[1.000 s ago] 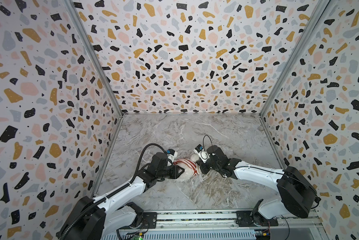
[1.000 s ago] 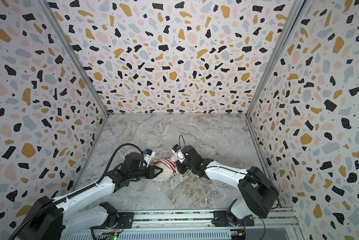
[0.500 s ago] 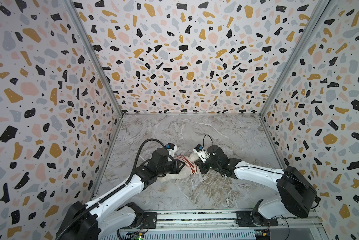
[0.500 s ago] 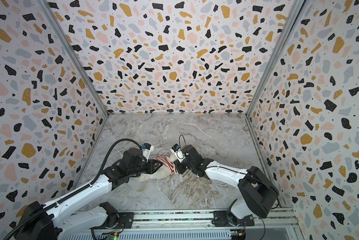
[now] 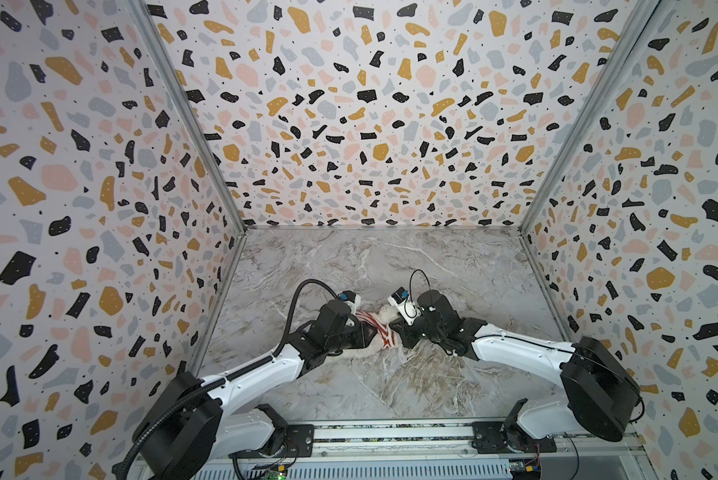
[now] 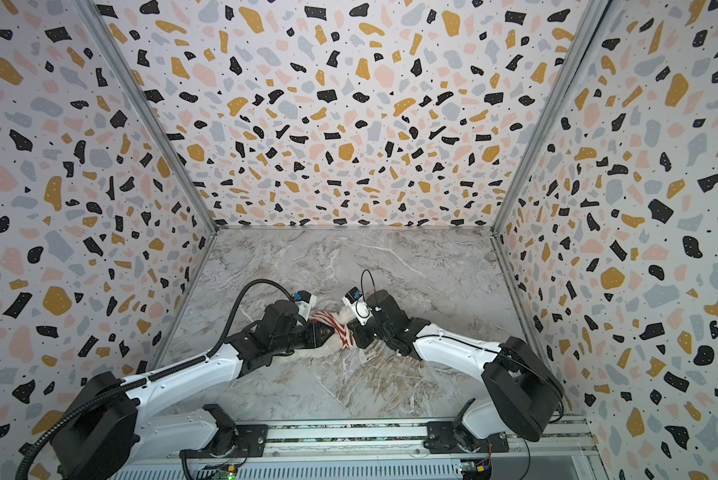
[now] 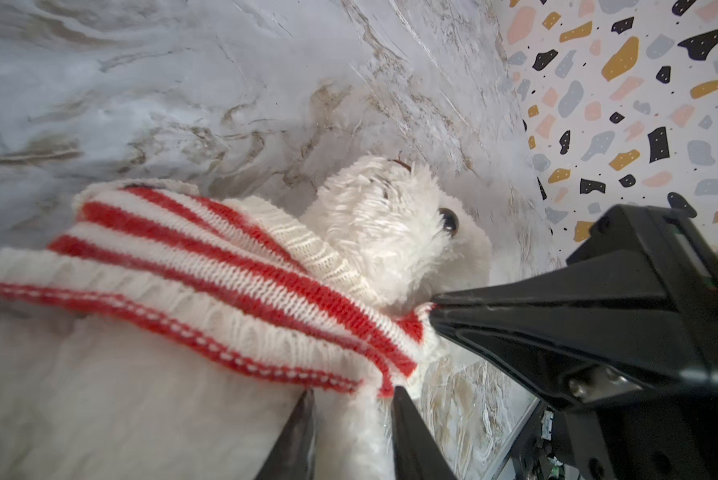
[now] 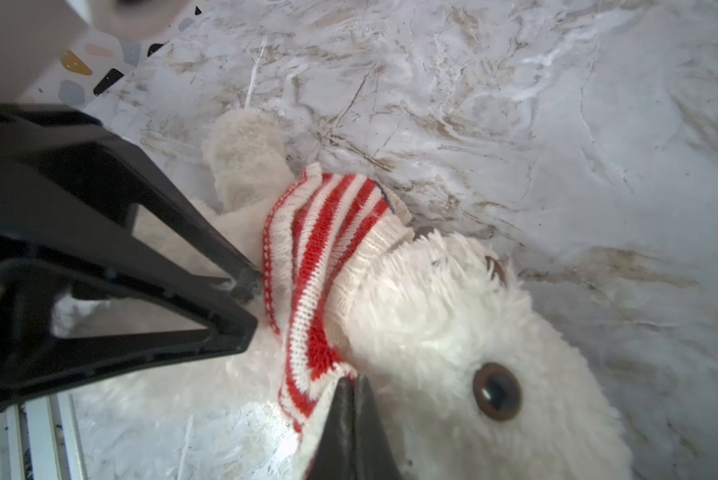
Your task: Dress the teddy bear
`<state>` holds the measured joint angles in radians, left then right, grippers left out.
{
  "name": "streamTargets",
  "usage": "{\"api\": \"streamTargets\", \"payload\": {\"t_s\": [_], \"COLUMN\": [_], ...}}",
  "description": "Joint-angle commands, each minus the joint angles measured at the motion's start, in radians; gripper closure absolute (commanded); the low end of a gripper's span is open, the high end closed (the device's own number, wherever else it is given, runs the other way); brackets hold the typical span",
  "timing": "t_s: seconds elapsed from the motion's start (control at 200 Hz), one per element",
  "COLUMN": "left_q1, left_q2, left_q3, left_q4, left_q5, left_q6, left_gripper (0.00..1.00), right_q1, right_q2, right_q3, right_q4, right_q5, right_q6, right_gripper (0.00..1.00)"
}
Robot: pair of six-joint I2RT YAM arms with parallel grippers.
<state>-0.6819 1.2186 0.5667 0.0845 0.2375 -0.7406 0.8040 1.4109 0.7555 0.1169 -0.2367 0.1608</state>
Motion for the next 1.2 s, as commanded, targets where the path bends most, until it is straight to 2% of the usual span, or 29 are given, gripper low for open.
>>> {"api": "streamTargets", "payload": {"t_s": [0.0, 0.355, 0.481, 0.821, 0.926, 1.091, 1.151, 1.196], "left_q1": [-0.001, 0.058, 0.079, 0.13, 0.131, 0.131, 0.132, 0.133], "left_q2": [0.022, 0.039, 0.03, 0.052, 0.069, 0.073, 0.067, 0.062], "left_q3": [-0.016, -0.067, -0.067, -0.066, -0.07, -0.072, -0.073, -0.073], "left_q4": [0.105, 0.236, 0.224, 0.238, 0.252, 0.246, 0.234, 0.224], "left_q5": [-0.028, -0.036, -0.05, -0.002, 0.009, 0.017, 0.017, 0.016], "left_q6": [-0.054, -0.171, -0.172, -0.157, -0.154, -0.151, -0.113, -0.104], "left_gripper": [0.68, 0.71, 0.71, 0.7, 0.76, 0.92, 0.98, 1.0], "right_q1": [0.0, 0.0, 0.0, 0.067, 0.069, 0.07, 0.068, 0.064], "right_q2": [-0.053, -0.062, -0.07, -0.101, -0.094, -0.097, -0.099, -0.101], "right_q3": [-0.014, -0.035, -0.032, -0.02, -0.024, -0.022, -0.024, -0.025], "right_q4": [0.019, 0.036, 0.039, 0.064, 0.069, 0.059, 0.049, 0.039], "right_q5": [-0.019, -0.023, -0.032, -0.039, -0.04, -0.025, -0.009, 0.005], "right_q6": [0.025, 0.035, 0.038, 0.088, 0.09, 0.091, 0.088, 0.084], "right_gripper": [1.0, 1.0, 1.0, 1.0, 1.0, 1.0, 1.0, 1.0]}}
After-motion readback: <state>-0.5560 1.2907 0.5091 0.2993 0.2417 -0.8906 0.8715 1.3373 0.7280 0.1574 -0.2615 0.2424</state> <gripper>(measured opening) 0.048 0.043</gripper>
